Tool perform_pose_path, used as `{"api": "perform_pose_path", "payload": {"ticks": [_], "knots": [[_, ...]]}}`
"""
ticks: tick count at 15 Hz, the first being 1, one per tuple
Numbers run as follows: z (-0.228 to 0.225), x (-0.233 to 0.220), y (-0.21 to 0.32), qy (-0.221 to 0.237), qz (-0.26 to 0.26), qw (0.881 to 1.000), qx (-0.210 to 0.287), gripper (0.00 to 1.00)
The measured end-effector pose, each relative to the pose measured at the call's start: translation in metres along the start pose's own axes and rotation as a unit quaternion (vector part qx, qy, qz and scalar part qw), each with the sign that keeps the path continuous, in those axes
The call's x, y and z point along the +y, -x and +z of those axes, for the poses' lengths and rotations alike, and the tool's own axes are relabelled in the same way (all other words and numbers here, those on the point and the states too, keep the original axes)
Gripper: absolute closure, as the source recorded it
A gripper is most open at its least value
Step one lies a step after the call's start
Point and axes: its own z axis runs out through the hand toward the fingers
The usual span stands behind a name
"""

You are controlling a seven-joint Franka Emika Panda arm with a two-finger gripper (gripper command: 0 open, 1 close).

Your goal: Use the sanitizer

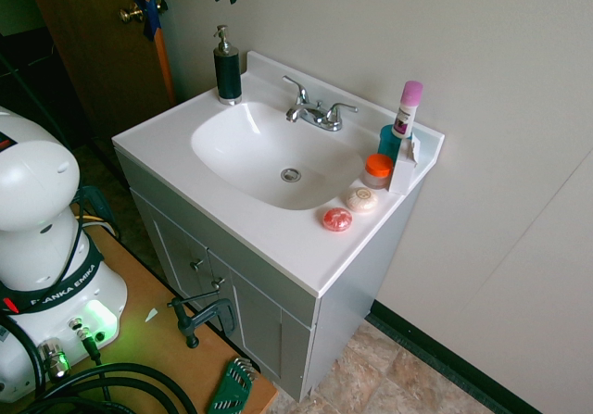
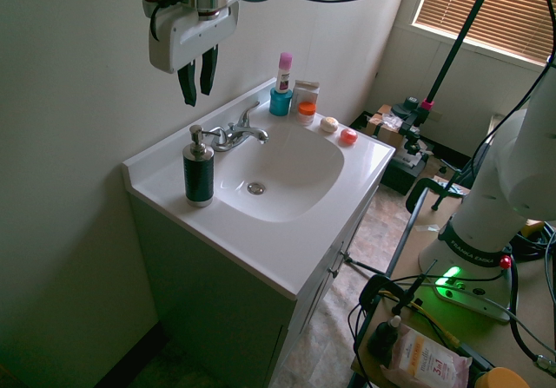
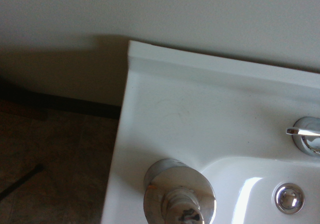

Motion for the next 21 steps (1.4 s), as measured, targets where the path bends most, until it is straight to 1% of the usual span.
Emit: {"api": "perform_pose_path", "payload": {"ticks": [6,10,21], "knots": [[0.027,-0.013,0.012,0.020,-0.005,1.000,-0.007,1.00],[0.043,-0.013,0.008,0.033,-0.001,0.999,-0.009,1.00],[0.060,-0.015,0.014,0.044,-0.008,0.999,-0.013,1.00]]}}
